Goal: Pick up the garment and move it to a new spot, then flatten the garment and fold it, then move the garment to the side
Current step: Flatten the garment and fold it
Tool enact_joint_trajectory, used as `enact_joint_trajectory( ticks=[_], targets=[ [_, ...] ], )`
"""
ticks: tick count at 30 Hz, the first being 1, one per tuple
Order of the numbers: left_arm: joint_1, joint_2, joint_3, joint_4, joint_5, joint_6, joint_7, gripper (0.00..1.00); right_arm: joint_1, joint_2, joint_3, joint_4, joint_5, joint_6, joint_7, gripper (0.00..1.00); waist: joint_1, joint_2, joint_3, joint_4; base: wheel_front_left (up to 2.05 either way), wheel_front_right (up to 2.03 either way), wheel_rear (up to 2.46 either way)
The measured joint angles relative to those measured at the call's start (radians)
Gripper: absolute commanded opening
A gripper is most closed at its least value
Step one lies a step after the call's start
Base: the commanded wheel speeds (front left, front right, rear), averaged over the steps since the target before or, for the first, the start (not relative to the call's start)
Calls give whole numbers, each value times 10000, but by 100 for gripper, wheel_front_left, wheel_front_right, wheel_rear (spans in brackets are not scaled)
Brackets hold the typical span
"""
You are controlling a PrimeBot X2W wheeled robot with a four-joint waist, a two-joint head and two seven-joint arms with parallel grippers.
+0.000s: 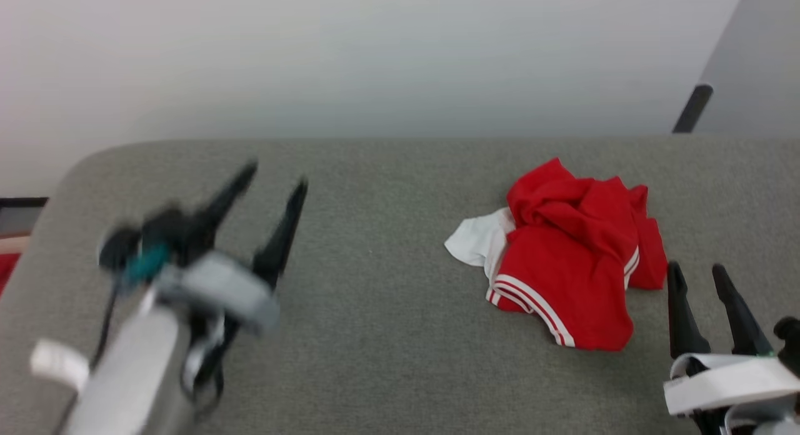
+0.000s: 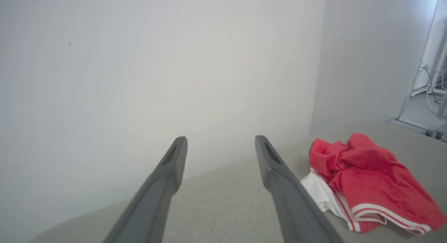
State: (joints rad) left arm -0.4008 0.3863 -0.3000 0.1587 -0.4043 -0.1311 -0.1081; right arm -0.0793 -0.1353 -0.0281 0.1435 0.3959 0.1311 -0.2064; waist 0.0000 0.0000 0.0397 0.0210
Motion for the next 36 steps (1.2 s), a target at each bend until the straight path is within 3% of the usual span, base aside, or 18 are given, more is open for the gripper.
enact_joint_trajectory(
  ticks=[4, 9, 12, 16, 19, 22, 27, 35, 36],
  targets=[
    [-2426, 293, -1258, 903, -472, 4, 589, 100, -482, 107, 144, 96, 54, 0, -144, 100, 0, 0, 457, -266, 0, 0, 0],
    [-4564, 15, -2995, 2704, -1939, 4, 1864, 100, -1009, 238, 307, 374, 121, 0, -401, 100, 0, 0, 1064, -746, 0, 0, 0],
    [-5303, -100, -4242, 3434, -3369, -6, 3279, 100, -1246, 309, 426, 537, 174, 0, -493, 100, 0, 0, 1370, -1117, 0, 0, 0],
    [-5996, 318, -5611, 3708, -5147, -6, 5101, 100, -1543, 464, 591, 686, 251, 0, -535, 100, -1, 0, 1740, -1652, 0, 0, 0],
    [-6319, 581, -6255, 3839, -6399, -4, 6366, 100, -1621, 527, 558, 663, 253, 0, -546, 100, 0, 0, 2023, -2043, 0, 0, 0],
    [-6752, 811, -6740, 4186, -6982, -4, 7273, 100, -1731, 614, 537, 523, 253, 0, -546, 100, 0, 0, 2335, -2377, 0, 0, 0],
    [-6920, 1141, -7317, 4790, -7543, -4, 7858, 100, -1794, 746, 579, 405, 270, 0, -548, 100, 0, 0, 2793, -2911, 0, 0, 0],
    [-7223, 1381, -7632, 5045, -8404, -6, 7887, 100, -1796, 809, 570, 336, 324, 0, -548, 100, 0, 0, 3314, -3507, 0, 0, 0],
    [-7276, 1384, -7689, 5064, -8445, -4, 7927, 78, -1796, 811, 562, 330, 324, 0, -548, 100, 0, 0, 3358, -3544, 0, 0, 0]
  ],
)
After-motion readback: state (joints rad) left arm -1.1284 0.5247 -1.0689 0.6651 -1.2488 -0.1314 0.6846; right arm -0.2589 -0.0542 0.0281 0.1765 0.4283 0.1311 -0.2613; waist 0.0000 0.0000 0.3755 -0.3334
